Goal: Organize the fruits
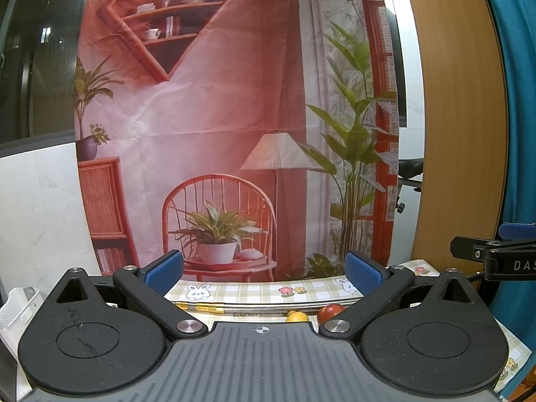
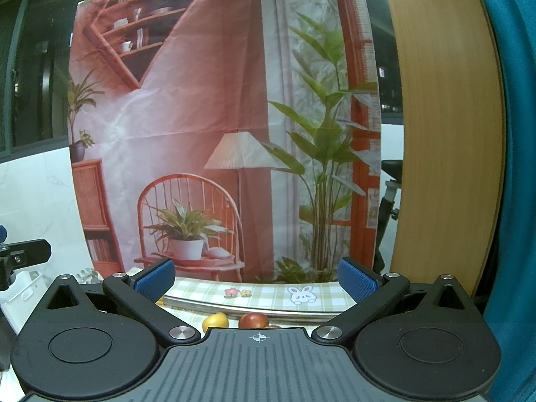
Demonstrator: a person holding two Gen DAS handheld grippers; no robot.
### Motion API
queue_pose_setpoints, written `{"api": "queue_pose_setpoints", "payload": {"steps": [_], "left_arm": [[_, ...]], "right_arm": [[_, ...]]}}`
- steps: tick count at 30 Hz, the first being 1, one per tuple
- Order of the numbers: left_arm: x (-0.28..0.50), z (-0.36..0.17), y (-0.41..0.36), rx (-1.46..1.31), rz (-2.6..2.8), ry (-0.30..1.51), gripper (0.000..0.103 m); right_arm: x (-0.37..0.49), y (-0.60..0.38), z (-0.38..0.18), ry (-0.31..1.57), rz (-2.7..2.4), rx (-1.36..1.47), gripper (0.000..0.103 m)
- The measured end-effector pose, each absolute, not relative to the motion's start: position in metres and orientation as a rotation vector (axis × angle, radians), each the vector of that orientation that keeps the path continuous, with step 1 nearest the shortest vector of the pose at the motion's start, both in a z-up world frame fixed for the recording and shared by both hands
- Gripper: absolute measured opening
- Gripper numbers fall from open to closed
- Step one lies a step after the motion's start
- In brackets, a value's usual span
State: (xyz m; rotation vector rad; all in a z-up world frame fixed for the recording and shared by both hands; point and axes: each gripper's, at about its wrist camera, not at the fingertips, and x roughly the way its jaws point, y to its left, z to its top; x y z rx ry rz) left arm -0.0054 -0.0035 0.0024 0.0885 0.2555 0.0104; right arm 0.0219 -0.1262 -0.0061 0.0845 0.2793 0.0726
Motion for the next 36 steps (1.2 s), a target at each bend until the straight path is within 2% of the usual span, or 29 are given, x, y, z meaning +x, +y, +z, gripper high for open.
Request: {"api": "queue_pose_setpoints", "payload": {"steps": [16,25,36], "left_arm": [[-0.006,-0.003,-0.005,0.055,-0.019,0.255,0.103],[0.003,-0.021,-0.004,0.061,0.007,0.278,0.103],[0.052,-0.062,0.01,0.02,0.024,0.418,0.103]], "right_arm": [[0.022,-0.131,-0.01,0.287,0.074,0.086,0.103],[0.037,-0.141,-0.038,0.309,0.047,0.079,0.103],[0.078,-0.158,-0.091,0.382,0.077,0.115,0.103]]}}
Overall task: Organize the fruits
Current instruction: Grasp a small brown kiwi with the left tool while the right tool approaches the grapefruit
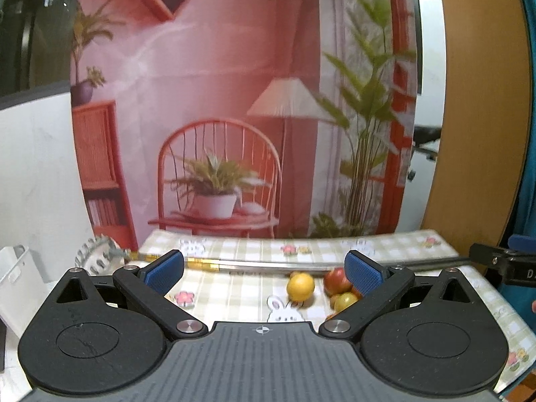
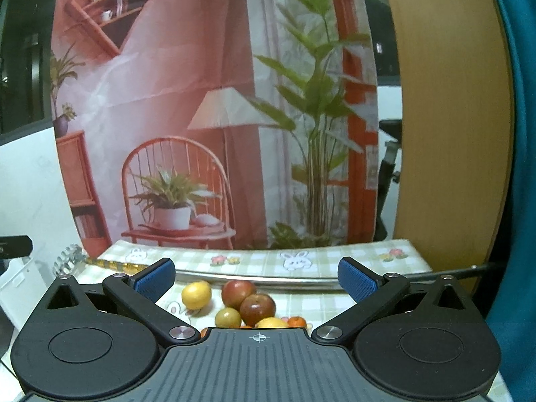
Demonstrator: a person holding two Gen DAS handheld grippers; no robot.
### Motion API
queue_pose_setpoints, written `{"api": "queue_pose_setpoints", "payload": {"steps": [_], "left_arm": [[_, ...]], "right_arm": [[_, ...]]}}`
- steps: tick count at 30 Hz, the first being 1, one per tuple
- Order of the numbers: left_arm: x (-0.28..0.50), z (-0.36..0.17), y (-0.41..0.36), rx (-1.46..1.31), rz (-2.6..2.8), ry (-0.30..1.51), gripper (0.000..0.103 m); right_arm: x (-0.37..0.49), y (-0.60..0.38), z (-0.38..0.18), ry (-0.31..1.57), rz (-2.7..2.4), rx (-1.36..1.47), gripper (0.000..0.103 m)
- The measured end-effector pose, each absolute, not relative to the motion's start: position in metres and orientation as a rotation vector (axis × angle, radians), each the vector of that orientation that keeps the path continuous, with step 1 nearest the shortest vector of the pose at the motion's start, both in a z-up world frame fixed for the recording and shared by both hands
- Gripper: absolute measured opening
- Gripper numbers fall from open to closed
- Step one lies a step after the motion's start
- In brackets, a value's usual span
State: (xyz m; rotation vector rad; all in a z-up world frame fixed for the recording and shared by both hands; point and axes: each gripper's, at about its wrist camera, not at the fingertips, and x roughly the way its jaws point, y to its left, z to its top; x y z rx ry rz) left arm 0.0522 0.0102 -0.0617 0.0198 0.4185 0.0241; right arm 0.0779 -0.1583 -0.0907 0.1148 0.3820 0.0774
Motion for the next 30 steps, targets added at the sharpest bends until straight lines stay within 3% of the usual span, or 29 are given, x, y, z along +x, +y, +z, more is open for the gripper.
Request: {"api": "queue_pose_setpoints", "payload": {"steps": [4,10,18,25,30], "left_arm": [[0.075,-0.08,0.016,0.01,0.004,0.486,0.1],[0.112,-0.107,0.027,-0.012,-0.003,0.577,0.087],[0.178,-0.132,0.035,0.005,-0.024,0.653,0.063],[0.259,-0.151,0.033,-0.05,-0.1,0.724,0.059],[0.322,-0.187,0.023,-0.089,-0.137,0.824,0.051]], "right_arm": [[0.097,-0.166,-0.108,0.419,0.083,0.134,0.103],[0.129,-0.175,-0.132,0.468,0.101,0.163,0.103],[0.169,-0.18,-0.156,0.505,0.118,0.185,0.102],[0.205,-0.183,-0.179,0.54,0.046,0.138,0.102],[0.219,-0.195,-0.197,0.58,0.015,0.169,0.102]]}}
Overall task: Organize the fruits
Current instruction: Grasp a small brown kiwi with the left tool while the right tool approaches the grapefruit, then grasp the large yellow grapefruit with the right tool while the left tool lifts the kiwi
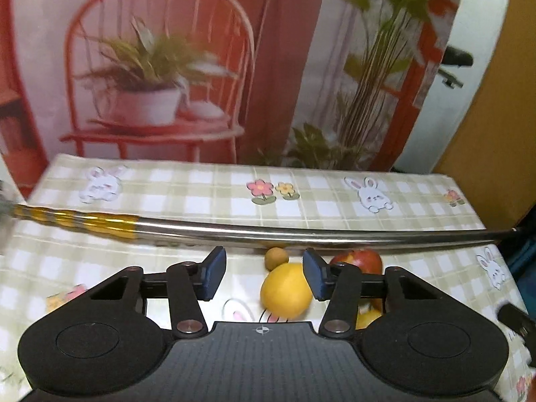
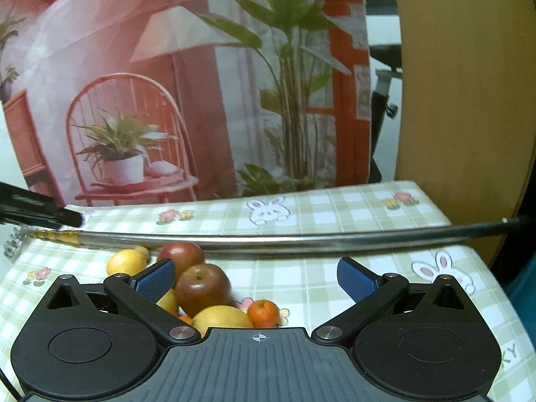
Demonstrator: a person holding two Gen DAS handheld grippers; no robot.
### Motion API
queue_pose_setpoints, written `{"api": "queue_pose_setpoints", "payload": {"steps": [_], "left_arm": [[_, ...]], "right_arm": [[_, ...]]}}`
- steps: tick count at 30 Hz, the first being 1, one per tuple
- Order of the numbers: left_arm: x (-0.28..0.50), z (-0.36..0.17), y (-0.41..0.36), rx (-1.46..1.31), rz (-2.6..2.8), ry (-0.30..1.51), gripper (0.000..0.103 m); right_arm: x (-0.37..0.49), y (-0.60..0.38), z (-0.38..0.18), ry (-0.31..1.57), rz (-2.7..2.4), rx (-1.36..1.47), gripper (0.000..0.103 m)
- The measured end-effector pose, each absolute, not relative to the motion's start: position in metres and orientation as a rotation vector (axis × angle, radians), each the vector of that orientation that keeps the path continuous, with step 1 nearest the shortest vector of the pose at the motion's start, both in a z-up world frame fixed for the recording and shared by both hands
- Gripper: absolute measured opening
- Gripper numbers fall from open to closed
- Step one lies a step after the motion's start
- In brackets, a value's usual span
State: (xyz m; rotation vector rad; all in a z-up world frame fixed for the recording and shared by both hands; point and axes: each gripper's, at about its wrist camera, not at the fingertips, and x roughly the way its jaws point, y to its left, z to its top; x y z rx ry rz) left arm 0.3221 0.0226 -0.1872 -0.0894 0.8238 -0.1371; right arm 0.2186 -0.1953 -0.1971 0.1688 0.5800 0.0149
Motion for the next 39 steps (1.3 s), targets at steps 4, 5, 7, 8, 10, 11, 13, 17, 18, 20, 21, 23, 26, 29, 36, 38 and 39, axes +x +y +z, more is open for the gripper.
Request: {"api": "queue_pose_setpoints", "payload": {"steps": [4,5,7,8,10,11,13,17,18,20,21,23,26,29,36,38,39], "left_arm": [[0.363,-0.22,0.022,-0.167,-0.148,0.921,0.046],[0.371,-0.228,0.022,-0.185,-0.145,0.946,0.044],[0.384,-0.243,0.023,-0.214,-0.136,0.988,0.04],[0.389,-0.249,0.024,-0.226,-0.127,1.004,0.037],[0.395,-0.259,0.025,-0.255,-0.123,1.025,0.036],[0.397,-0.262,0.026,-0.27,-0.127,1.032,0.035],[0.401,-0.266,0.026,-0.296,-0.15,1.039,0.035],[0.408,-0.271,0.02,-0.3,-0.154,1.064,0.035],[0.409,-0.273,0.02,-0.303,-0.148,1.072,0.035],[0.41,-0.276,0.02,-0.317,-0.151,1.085,0.035],[0.412,-0.278,0.019,-0.319,-0.151,1.092,0.035],[0.414,-0.279,0.018,-0.311,-0.153,1.084,0.035],[0.412,-0.279,0.018,-0.31,-0.166,1.082,0.03],[0.407,-0.275,0.017,-0.284,-0.173,1.066,0.029],[0.389,-0.248,0.021,-0.234,-0.197,0.977,0.029],[0.384,-0.241,0.022,-0.22,-0.195,0.954,0.029],[0.382,-0.237,0.022,-0.211,-0.195,0.943,0.029]], "right_arm": [[0.225,-0.204,-0.208,0.61,-0.009,0.186,0.102],[0.227,-0.207,-0.21,0.616,-0.014,0.19,0.102],[0.228,-0.21,-0.213,0.624,-0.022,0.199,0.102],[0.229,-0.211,-0.215,0.628,-0.025,0.201,0.102],[0.231,-0.214,-0.218,0.635,-0.028,0.206,0.102],[0.232,-0.216,-0.219,0.639,-0.028,0.208,0.102],[0.234,-0.218,-0.222,0.646,-0.028,0.215,0.102],[0.237,-0.219,-0.224,0.654,-0.026,0.223,0.102],[0.237,-0.219,-0.224,0.654,-0.026,0.224,0.102],[0.238,-0.219,-0.225,0.655,-0.025,0.227,0.102],[0.238,-0.22,-0.225,0.656,-0.025,0.228,0.102],[0.238,-0.22,-0.226,0.659,-0.026,0.232,0.102],[0.238,-0.222,-0.228,0.667,-0.028,0.248,0.102],[0.238,-0.224,-0.23,0.67,-0.022,0.257,0.102],[0.242,-0.229,-0.238,0.701,-0.001,0.277,0.102],[0.245,-0.227,-0.241,0.716,0.013,0.273,0.1],[0.247,-0.226,-0.243,0.726,0.023,0.271,0.098]]}}
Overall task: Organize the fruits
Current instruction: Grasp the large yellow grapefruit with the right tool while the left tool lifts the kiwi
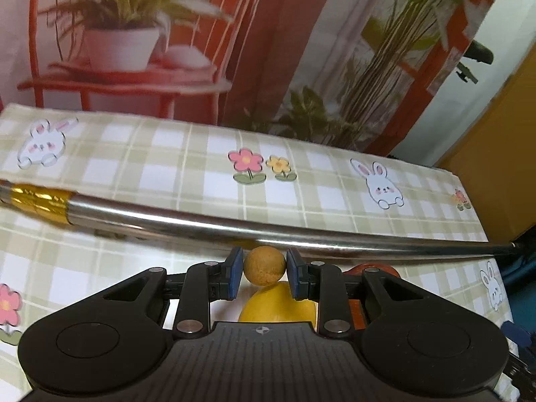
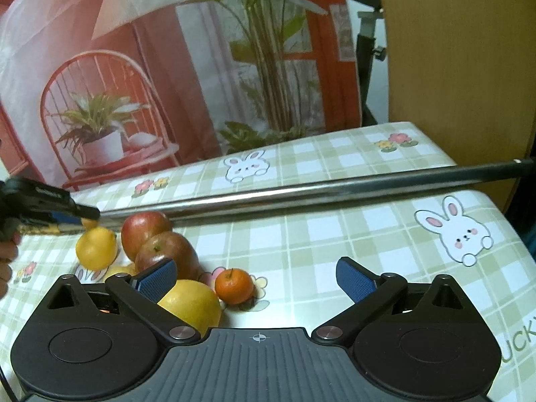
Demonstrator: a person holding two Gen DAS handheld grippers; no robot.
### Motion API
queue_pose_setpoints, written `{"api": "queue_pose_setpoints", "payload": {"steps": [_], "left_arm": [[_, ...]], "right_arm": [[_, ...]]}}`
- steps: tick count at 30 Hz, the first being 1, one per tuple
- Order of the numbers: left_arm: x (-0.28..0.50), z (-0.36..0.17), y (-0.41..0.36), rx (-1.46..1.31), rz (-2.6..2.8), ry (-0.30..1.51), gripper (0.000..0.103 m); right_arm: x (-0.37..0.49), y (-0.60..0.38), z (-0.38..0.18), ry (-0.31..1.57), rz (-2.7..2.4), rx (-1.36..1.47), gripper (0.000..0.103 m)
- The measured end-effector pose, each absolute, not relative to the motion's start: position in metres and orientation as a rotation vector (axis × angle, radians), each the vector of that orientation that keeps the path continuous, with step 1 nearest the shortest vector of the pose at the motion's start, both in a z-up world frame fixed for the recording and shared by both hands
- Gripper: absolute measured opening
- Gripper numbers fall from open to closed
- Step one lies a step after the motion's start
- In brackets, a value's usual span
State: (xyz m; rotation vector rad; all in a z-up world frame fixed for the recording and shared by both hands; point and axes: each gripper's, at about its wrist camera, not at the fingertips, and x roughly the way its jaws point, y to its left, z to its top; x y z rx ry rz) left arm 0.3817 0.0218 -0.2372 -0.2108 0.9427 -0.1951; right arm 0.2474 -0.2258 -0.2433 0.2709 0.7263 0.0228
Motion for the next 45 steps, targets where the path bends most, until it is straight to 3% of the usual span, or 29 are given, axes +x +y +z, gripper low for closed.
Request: {"api": "queue_pose_setpoints", "payload": {"steps": [2,6,14,19,31,45], "left_arm": [[0.375,-0.23,0.022,-0.197,-0.202,0.921,0.029],[0.361,-0.218,0.024,-0.184,-0.221,0.888,0.029],[0.326,-0.207,0.029,-0.164,-0.263,0.852,0.029],[0.316,-0.212,0.031,-0.152,-0.271,0.857,0.029],[0.306,-0.199,0.033,-0.152,-0.283,0.841,0.029],[0.247,-0.123,0.042,-0.132,-0.254,0.722,0.029]], "right_arm": [[0.252,-0.222,-0.247,0.745,0.053,0.272,0.096],[0.261,-0.205,-0.253,0.786,0.136,0.24,0.082],[0.268,-0.176,-0.255,0.831,0.25,0.141,0.073],[0.27,-0.177,-0.263,0.874,0.277,0.179,0.059],[0.271,-0.186,-0.268,0.889,0.251,0.257,0.057],[0.234,-0.19,-0.2,0.741,0.242,0.223,0.057]]}}
